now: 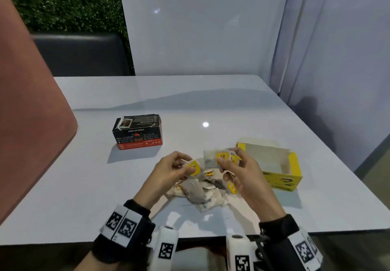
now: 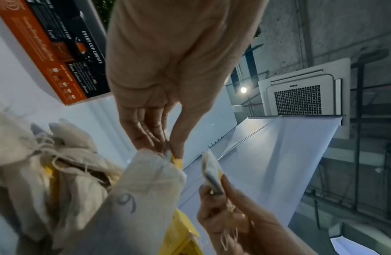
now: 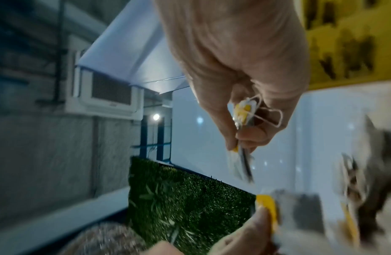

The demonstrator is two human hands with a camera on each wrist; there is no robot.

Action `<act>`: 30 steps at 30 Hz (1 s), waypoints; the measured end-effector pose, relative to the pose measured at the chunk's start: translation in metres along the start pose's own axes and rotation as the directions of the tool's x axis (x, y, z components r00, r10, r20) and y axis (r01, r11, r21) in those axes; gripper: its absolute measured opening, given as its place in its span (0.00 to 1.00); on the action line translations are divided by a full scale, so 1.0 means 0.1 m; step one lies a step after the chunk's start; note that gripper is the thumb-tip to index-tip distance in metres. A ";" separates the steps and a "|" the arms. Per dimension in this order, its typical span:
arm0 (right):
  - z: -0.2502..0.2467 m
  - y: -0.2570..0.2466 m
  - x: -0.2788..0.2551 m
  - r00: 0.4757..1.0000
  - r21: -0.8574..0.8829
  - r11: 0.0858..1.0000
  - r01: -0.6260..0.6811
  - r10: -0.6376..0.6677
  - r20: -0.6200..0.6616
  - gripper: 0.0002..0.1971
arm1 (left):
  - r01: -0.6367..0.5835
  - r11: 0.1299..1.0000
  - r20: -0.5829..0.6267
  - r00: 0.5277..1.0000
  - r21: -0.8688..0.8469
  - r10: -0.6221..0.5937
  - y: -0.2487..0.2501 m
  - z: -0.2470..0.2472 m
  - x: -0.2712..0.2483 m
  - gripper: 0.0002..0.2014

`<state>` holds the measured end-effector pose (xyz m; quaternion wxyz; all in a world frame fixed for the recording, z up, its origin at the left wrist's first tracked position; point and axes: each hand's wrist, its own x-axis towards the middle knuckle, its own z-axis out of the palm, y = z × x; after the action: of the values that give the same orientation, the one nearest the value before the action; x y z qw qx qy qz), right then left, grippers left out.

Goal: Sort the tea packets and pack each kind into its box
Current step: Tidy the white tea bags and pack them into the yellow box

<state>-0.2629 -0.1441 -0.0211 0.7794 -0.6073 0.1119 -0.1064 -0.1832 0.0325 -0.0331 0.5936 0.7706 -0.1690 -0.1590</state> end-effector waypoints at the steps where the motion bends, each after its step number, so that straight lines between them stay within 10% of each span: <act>1: -0.01 -0.03 -0.01 0.998 -0.158 0.985 0.064 -0.062 0.021 0.07 | 0.010 1.000 -0.006 1.000 0.002 -0.010 0.01 -0.01 0.02 0.08; 7: 0.03 -0.10 0.00 0.987 -0.341 0.927 0.158 -0.143 0.070 0.19 | -0.067 0.996 0.025 0.998 0.051 0.066 0.07 -0.01 0.07 0.06; 26: 0.03 -0.18 0.03 0.970 -0.303 0.948 0.092 -0.017 0.241 0.08 | -0.156 0.980 0.074 0.986 0.124 0.148 0.33 0.07 0.07 0.03; 30: 0.06 -0.16 0.06 0.988 -0.201 0.979 0.019 0.013 0.155 0.04 | 0.212 0.874 0.169 0.974 -0.437 -0.151 0.29 0.15 0.08 0.10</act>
<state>-0.2556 -0.1443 -0.0041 0.7198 -0.6899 0.0600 -0.0477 -0.1845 0.0090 -0.0093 0.7265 0.6119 -0.0925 -0.2988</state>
